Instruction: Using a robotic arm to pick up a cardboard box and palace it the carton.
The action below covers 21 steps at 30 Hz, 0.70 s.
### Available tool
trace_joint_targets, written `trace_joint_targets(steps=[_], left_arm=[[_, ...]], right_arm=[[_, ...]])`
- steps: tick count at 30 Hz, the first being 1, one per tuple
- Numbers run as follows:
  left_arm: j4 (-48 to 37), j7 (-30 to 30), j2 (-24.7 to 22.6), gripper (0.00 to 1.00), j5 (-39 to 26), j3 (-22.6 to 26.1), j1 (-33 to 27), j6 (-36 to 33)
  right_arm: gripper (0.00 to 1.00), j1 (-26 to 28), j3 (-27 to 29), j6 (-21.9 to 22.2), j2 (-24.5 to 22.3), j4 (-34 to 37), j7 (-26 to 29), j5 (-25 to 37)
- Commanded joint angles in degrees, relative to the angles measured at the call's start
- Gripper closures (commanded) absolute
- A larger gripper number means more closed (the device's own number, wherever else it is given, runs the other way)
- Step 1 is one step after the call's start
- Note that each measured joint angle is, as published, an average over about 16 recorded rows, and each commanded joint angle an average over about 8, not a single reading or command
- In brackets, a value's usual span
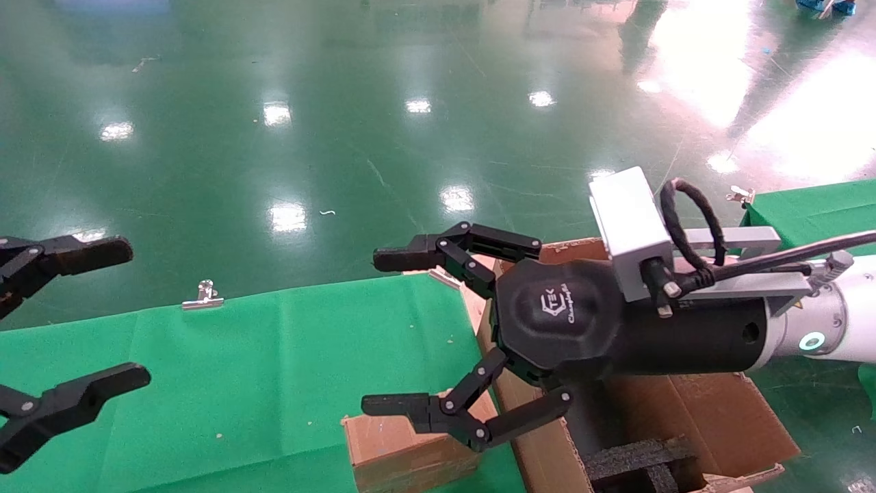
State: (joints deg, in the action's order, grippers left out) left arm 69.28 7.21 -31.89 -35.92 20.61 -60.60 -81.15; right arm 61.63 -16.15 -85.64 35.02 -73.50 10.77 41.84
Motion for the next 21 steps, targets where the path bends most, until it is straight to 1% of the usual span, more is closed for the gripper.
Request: trace_joint_targets(steps=[1, 12, 13, 14, 21], left_arm=[[0.00, 0.00, 0.00, 0.00, 0.00, 0.00, 0.00, 0.00], [0.00, 0.00, 0.00, 0.00, 0.00, 0.00, 0.00, 0.00], [0.00, 0.00, 0.00, 0.01, 0.00, 0.00, 0.00, 0.00], [0.00, 0.00, 0.00, 0.08, 0.00, 0.00, 0.00, 0.00], [0.00, 0.00, 0.00, 0.95, 0.00, 0.00, 0.00, 0.00]], right_arm=[[0.00, 0.00, 0.00, 0.00, 0.00, 0.00, 0.00, 0.00], [0.00, 0.00, 0.00, 0.00, 0.00, 0.00, 0.00, 0.00], [0.00, 0.00, 0.00, 0.00, 0.00, 0.00, 0.00, 0.00], [0.00, 0.00, 0.00, 0.00, 0.00, 0.00, 0.00, 0.00], [0.00, 0.00, 0.00, 0.00, 0.00, 0.00, 0.00, 0.00]])
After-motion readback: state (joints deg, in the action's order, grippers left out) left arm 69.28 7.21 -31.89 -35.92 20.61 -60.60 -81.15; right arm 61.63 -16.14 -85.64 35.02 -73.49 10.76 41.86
